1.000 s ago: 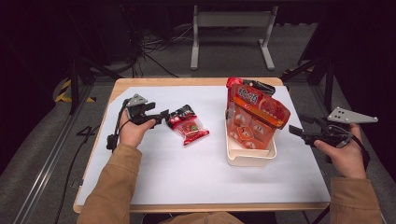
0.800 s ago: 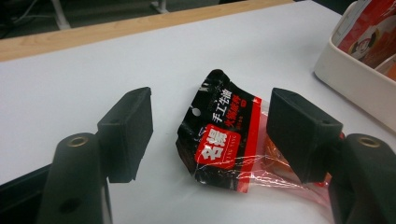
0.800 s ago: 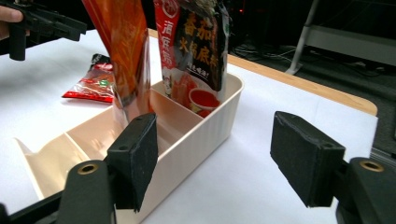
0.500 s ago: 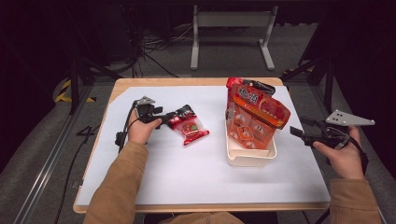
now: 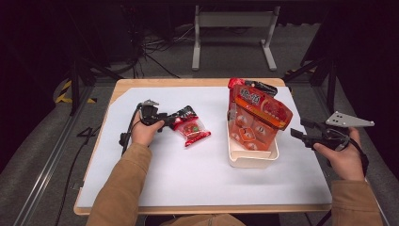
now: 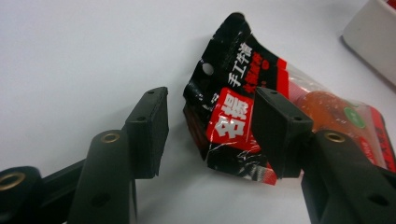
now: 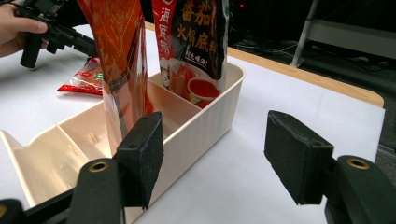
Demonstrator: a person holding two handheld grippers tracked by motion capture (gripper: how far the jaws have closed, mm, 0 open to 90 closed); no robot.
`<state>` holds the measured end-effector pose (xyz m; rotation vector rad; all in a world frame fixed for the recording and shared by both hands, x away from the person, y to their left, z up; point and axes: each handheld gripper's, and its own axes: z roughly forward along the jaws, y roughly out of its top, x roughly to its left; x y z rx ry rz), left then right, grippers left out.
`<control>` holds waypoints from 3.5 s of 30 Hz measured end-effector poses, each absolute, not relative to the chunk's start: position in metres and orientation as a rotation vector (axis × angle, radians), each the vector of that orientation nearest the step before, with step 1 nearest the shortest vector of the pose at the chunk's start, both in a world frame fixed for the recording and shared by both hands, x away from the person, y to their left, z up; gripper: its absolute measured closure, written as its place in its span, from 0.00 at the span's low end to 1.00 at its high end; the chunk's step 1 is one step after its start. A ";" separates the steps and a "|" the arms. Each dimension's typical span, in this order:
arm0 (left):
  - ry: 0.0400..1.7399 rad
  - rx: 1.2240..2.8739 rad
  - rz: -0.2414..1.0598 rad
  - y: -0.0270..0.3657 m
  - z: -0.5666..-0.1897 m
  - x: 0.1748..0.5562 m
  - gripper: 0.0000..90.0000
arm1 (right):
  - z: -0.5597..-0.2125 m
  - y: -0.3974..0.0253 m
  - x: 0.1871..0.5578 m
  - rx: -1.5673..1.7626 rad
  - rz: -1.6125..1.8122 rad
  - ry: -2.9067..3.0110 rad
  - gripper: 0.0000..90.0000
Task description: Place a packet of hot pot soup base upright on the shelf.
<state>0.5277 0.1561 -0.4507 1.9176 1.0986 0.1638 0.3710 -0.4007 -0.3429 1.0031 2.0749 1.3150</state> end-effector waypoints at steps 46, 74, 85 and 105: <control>0.739 1.910 0.264 0.145 -0.369 0.465 1.00 | -0.338 -0.407 0.368 1.009 1.337 2.065 0.49; 0.433 2.001 0.330 0.133 -0.281 0.393 1.00 | -0.345 -0.407 0.372 1.029 1.301 2.122 0.47; 0.334 2.009 0.308 0.117 -0.265 0.381 1.00 | -0.346 -0.406 0.373 1.032 1.296 2.137 0.47; 0.178 1.970 0.262 0.062 -0.251 0.373 1.00 | -0.347 -0.407 0.374 1.033 1.300 2.139 0.47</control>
